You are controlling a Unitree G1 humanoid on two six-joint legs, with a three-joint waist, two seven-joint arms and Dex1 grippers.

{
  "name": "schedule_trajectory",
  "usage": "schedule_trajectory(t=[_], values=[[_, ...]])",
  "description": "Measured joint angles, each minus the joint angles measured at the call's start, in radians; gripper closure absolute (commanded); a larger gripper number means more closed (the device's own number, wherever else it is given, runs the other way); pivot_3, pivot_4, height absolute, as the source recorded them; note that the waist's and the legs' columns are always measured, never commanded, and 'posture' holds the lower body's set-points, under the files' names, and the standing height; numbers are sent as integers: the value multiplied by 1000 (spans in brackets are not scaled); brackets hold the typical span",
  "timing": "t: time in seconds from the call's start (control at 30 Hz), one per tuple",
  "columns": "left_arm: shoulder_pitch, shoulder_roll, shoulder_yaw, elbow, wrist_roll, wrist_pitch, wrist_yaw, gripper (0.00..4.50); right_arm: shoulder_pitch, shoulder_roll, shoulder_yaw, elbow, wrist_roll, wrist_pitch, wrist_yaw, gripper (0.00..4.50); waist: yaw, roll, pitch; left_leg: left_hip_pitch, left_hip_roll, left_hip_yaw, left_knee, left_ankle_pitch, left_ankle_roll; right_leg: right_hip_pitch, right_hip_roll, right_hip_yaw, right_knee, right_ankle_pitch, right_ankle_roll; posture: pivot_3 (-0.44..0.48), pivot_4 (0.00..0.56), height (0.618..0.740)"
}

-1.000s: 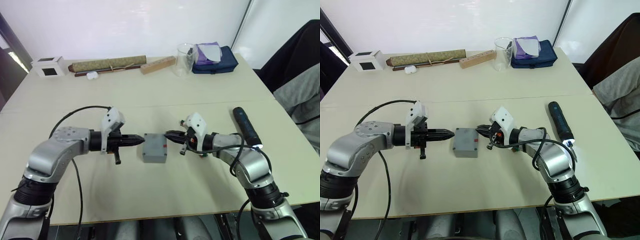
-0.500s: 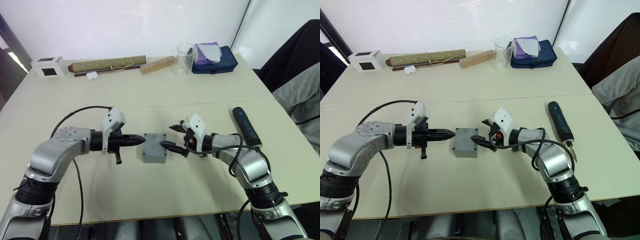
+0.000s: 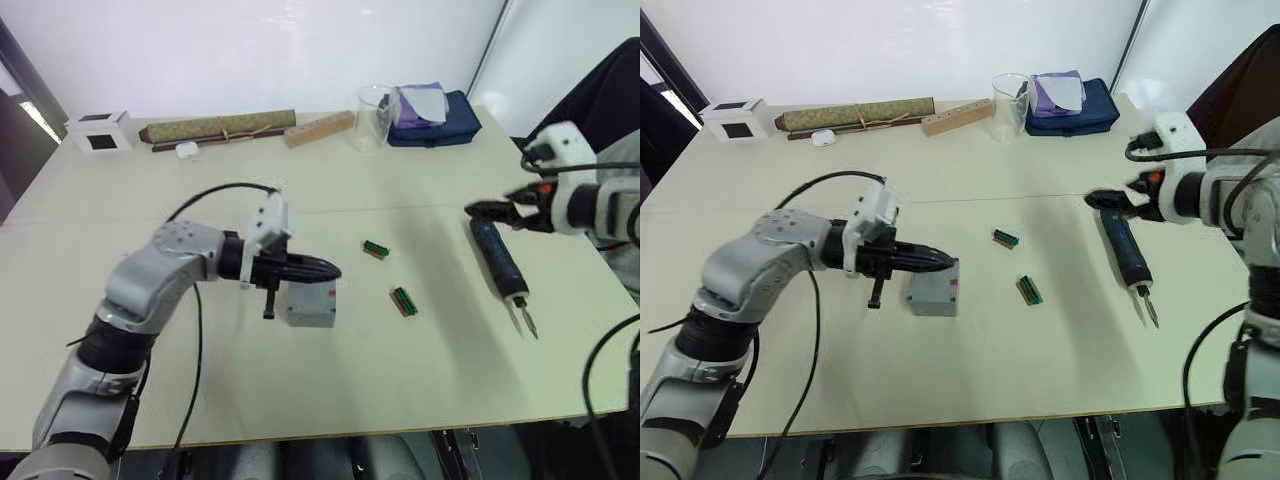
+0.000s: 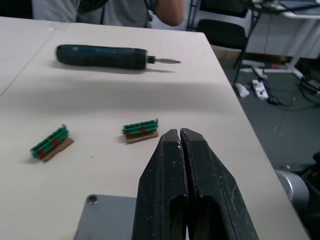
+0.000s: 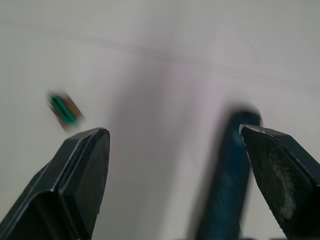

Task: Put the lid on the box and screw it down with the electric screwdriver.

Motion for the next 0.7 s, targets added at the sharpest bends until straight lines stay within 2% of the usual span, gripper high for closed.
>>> schedule_trajectory(t=[0.17,0.37,0.53,0.7], values=[[-9,-20,-16,14,35,-42,-14,4500,-41,-93,235,147,-5,18,160,49,-10,1,0,0,0,1,1,0,0,0,0,1,-1,0,1,0,150,740],[22,-31,-27,4,53,-48,-2,4500,-60,-93,392,252,-75,-86,286,49,-9,1,0,-1,0,0,1,0,0,0,0,0,0,0,1,0,150,740],[55,-48,-26,-41,50,-27,46,4500,-129,-20,481,462,-196,-212,329,49,-9,1,0,-1,0,1,2,0,0,0,-1,1,0,0,1,0,150,740],[87,-46,-19,-90,38,7,83,4500,-241,79,595,715,-347,-353,444,49,-9,1,1,0,0,0,1,0,0,0,-1,0,1,0,1,0,150,740]])
